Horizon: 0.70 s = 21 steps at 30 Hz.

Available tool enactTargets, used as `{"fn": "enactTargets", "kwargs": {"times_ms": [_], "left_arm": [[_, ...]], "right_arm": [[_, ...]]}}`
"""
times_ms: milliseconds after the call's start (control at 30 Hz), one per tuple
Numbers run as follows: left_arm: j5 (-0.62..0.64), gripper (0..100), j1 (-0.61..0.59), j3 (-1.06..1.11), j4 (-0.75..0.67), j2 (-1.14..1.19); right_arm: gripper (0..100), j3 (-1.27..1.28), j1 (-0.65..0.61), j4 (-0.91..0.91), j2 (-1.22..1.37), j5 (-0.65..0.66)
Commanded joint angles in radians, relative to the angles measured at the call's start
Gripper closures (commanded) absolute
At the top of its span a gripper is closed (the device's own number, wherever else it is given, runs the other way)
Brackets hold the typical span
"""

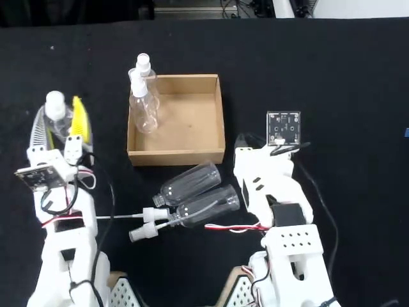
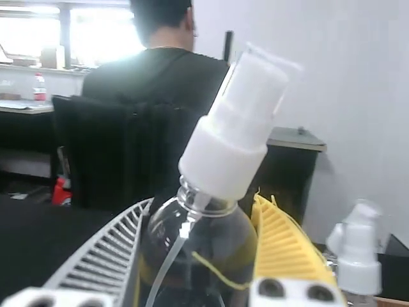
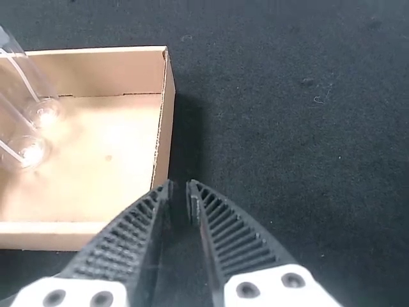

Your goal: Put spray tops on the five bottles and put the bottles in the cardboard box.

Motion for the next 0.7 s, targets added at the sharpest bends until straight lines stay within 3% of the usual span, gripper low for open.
{"fn": "enactTargets", "kwargs": {"times_ms": [0, 300, 467, 667], "left_arm": [[0.002, 97, 0.079, -0.053, 0.072, -0.094], [0.011, 97, 0.211, -0.108, 0.218, -0.163], [0.137, 97, 0.259, -0.232, 0.394, -0.163], [0.069, 97, 0.328, -0.220, 0.414, -0.150]], "right_arm": [[97.8, -0.007, 0.018, -0.026, -0.035, -0.002], [97.8, -0.007, 0.018, -0.026, -0.035, -0.002], [97.8, -0.007, 0.018, -0.026, -0.035, -0.002], [97.8, -0.007, 0.018, -0.026, -0.035, 0.000]]}}
